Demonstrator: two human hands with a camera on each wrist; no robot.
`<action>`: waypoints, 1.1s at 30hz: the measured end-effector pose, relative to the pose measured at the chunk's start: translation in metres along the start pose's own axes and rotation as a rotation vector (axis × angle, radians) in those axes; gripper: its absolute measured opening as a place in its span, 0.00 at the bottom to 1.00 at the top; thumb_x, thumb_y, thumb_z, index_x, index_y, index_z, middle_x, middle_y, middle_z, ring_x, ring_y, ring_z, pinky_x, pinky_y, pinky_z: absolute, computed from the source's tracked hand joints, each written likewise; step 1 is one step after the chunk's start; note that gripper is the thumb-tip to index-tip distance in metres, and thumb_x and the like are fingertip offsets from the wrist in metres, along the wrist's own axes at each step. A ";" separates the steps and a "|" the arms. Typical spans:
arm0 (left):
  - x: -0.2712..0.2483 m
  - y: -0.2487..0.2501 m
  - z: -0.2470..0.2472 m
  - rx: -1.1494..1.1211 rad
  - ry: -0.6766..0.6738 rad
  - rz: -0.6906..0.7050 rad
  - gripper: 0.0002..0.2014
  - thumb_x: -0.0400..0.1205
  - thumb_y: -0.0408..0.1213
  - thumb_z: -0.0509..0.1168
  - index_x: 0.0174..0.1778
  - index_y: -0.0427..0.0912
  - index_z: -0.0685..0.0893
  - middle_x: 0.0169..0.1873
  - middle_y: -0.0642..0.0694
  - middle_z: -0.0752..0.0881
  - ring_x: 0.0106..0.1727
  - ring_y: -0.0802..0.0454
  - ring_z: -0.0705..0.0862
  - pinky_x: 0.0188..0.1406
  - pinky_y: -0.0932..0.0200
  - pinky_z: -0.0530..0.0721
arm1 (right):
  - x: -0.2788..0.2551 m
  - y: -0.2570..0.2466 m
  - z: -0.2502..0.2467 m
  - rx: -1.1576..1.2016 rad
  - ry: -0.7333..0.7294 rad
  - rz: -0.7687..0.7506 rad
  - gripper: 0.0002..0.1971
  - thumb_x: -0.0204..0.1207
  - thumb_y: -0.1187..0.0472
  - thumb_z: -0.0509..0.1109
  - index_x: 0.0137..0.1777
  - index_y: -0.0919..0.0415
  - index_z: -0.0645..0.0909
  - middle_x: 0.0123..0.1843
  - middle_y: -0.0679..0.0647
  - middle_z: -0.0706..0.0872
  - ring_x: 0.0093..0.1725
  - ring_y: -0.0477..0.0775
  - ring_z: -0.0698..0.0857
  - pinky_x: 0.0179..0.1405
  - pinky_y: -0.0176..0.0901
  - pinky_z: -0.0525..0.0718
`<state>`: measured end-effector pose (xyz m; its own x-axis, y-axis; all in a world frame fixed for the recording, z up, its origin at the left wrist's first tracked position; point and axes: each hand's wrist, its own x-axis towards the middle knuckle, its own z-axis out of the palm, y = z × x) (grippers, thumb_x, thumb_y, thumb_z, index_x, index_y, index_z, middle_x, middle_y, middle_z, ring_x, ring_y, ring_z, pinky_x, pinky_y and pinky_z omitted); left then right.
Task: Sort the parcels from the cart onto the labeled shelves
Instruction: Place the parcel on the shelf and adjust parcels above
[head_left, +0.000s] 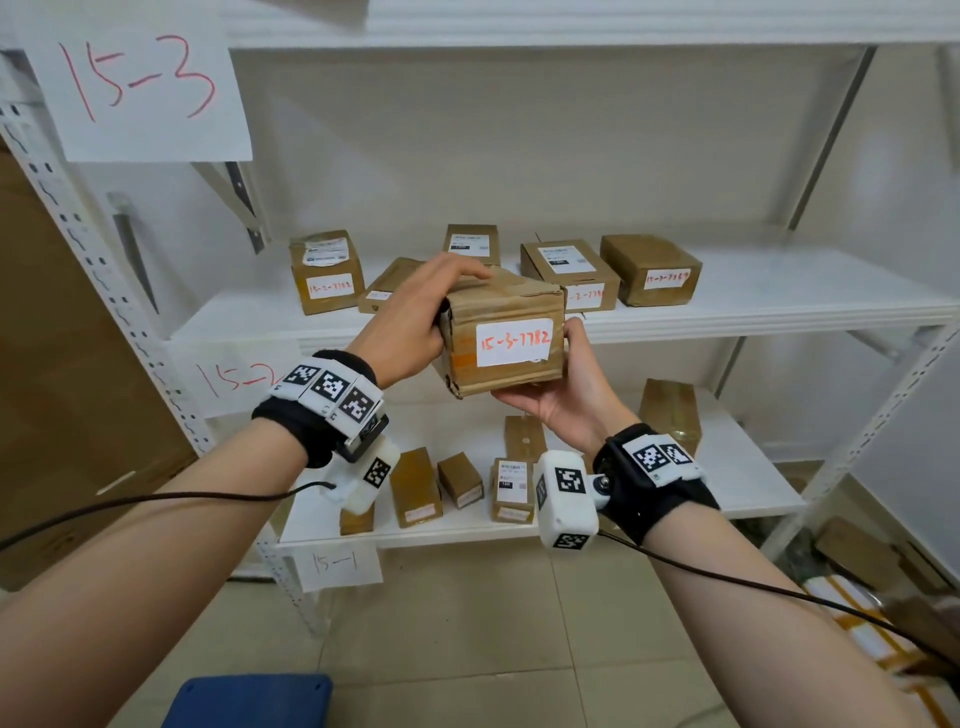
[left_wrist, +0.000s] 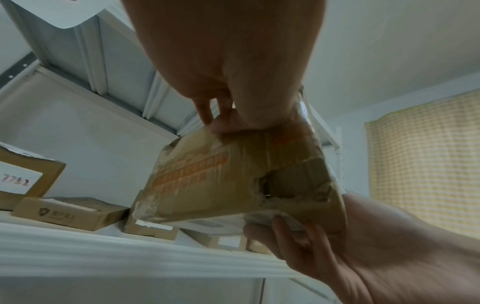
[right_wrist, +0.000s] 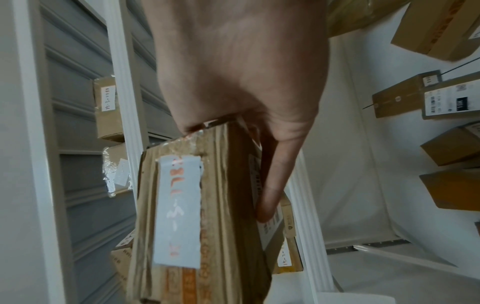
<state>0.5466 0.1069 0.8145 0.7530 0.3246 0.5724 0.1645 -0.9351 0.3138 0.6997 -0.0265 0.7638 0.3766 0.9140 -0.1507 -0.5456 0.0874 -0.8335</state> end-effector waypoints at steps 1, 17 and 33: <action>0.002 0.003 -0.001 -0.009 0.022 0.002 0.27 0.79 0.18 0.64 0.73 0.43 0.75 0.72 0.44 0.76 0.73 0.51 0.74 0.68 0.58 0.75 | -0.001 -0.003 0.001 0.000 0.002 -0.021 0.27 0.88 0.41 0.52 0.65 0.60 0.83 0.62 0.65 0.91 0.61 0.63 0.89 0.60 0.62 0.89; 0.083 0.045 -0.065 -0.038 0.448 0.184 0.27 0.74 0.16 0.57 0.68 0.38 0.77 0.68 0.43 0.77 0.73 0.53 0.74 0.77 0.58 0.72 | -0.001 -0.117 0.046 -0.007 0.009 -0.397 0.33 0.88 0.35 0.44 0.55 0.56 0.86 0.46 0.56 0.94 0.45 0.53 0.92 0.47 0.51 0.91; 0.207 0.039 -0.207 0.044 0.620 0.100 0.24 0.77 0.31 0.64 0.71 0.44 0.78 0.68 0.43 0.76 0.66 0.54 0.80 0.70 0.58 0.78 | 0.044 -0.242 0.166 0.143 -0.237 -0.483 0.37 0.82 0.27 0.51 0.58 0.59 0.87 0.50 0.61 0.94 0.55 0.61 0.90 0.53 0.57 0.91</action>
<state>0.5769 0.1674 1.1023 0.2591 0.2451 0.9342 0.1480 -0.9659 0.2124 0.7237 0.0586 1.0468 0.4399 0.8191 0.3682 -0.4548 0.5567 -0.6951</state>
